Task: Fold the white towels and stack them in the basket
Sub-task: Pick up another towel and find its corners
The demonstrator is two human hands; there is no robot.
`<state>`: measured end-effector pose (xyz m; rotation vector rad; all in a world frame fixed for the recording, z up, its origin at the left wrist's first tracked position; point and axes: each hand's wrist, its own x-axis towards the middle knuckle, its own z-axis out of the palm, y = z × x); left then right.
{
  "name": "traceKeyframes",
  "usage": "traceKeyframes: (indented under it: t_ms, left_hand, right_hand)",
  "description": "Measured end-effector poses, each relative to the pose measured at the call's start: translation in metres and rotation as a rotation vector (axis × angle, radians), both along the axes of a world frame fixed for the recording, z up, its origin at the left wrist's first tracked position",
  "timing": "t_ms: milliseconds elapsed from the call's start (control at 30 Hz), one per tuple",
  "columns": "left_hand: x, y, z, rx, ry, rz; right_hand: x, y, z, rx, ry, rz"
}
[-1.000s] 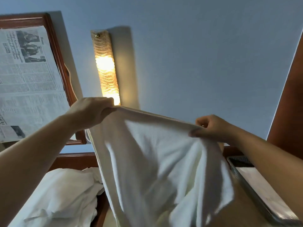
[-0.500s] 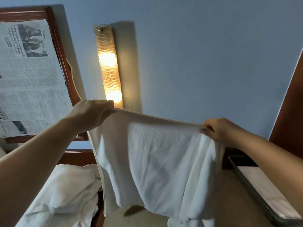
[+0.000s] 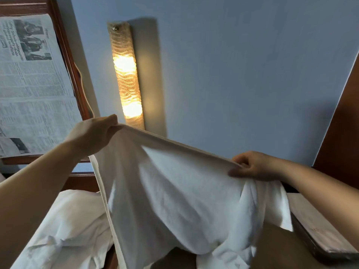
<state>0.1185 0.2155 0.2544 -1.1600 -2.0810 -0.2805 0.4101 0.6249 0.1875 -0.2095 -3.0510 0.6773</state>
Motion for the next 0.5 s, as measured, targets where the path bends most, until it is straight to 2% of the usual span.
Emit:
traceKeyframes:
  t_ms: [100, 167, 233, 267, 333, 400, 433, 500]
  left_hand:
    - [0.0, 0.0, 0.001, -0.029, -0.001, 0.001]
    - [0.002, 0.002, 0.001, -0.018, -0.002, 0.019]
    - [0.007, 0.003, 0.001, 0.015, -0.002, 0.048]
    - [0.01, 0.003, 0.0, 0.028, 0.007, 0.056]
    - [0.011, 0.002, -0.002, 0.008, 0.032, 0.065]
    - [0.009, 0.002, -0.006, -0.03, 0.021, 0.119]
    - [0.008, 0.003, -0.007, -0.028, -0.003, 0.165]
    - [0.008, 0.005, -0.01, 0.023, -0.063, 0.257]
  right_hand:
    - [-0.001, 0.016, 0.015, 0.304, -0.121, 0.001]
    - [-0.001, 0.025, 0.027, 0.454, -0.049, -0.099]
    - [-0.002, 0.034, 0.027, 0.498, 0.057, -0.195]
    - [-0.003, 0.035, 0.024, 0.543, 0.033, -0.226]
    - [0.001, 0.037, 0.015, 0.677, -0.166, -0.21]
    - [0.007, 0.043, 0.011, 0.688, -0.28, -0.202]
    - [0.011, 0.045, 0.016, 0.673, -0.266, -0.236]
    - [0.017, 0.052, 0.025, 0.583, -0.038, -0.283]
